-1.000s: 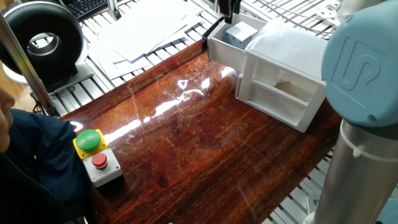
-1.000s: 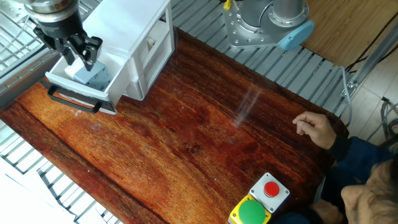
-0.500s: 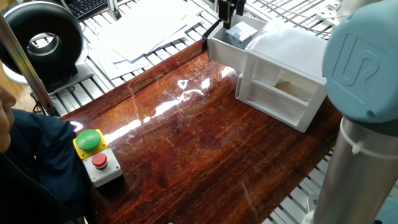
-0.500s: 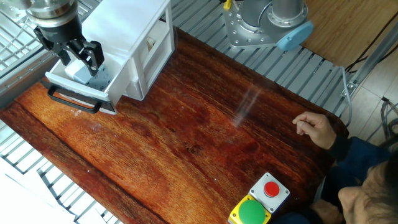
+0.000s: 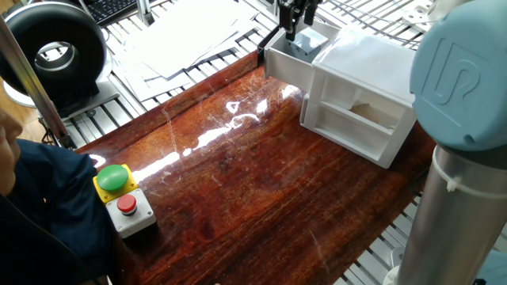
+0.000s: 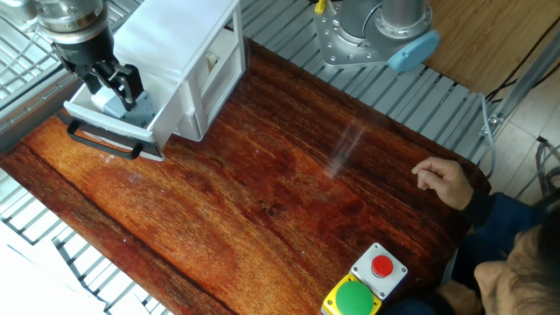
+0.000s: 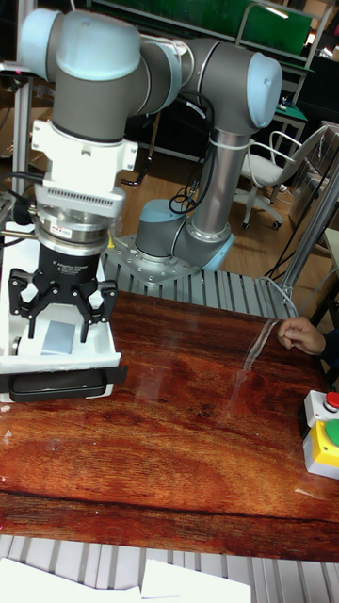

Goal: Take something out of a drawer

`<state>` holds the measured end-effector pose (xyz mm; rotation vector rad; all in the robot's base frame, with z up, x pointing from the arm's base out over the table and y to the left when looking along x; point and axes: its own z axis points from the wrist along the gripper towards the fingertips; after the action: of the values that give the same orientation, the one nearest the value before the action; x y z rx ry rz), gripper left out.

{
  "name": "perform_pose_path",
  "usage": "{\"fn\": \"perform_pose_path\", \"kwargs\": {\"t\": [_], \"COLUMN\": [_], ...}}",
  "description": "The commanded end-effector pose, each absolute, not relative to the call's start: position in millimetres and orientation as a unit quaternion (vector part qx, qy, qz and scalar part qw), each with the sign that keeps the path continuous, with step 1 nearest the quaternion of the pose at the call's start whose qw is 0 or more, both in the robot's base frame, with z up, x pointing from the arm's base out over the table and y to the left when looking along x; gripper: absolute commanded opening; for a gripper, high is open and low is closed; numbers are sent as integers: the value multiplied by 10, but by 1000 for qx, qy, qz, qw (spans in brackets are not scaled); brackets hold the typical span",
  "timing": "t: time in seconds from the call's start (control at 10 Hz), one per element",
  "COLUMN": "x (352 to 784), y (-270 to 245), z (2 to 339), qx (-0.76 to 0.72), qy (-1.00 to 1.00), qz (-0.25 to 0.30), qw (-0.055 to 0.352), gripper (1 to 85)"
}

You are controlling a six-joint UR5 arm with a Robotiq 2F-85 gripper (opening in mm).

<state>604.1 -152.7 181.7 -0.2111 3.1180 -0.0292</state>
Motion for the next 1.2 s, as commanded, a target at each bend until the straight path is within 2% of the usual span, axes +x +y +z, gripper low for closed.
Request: {"fn": "perform_pose_path", "kwargs": {"t": [0.0, 0.4, 0.5, 0.6, 0.7, 1.1], "x": [6065, 6014, 6025, 6078, 6090, 6068], "y": [-1519, -1569, -1656, -1690, -1686, -1599], "z": [1782, 1747, 1740, 1721, 1685, 1657], "qx": [-50, -43, -45, -52, -53, -48], "qy": [999, 999, 999, 998, 998, 999], "qz": [-1, -10, -26, -29, -25, -9], "qw": [15, 4, 5, 18, 23, 18], "gripper": [687, 690, 707, 773, 803, 827]}}
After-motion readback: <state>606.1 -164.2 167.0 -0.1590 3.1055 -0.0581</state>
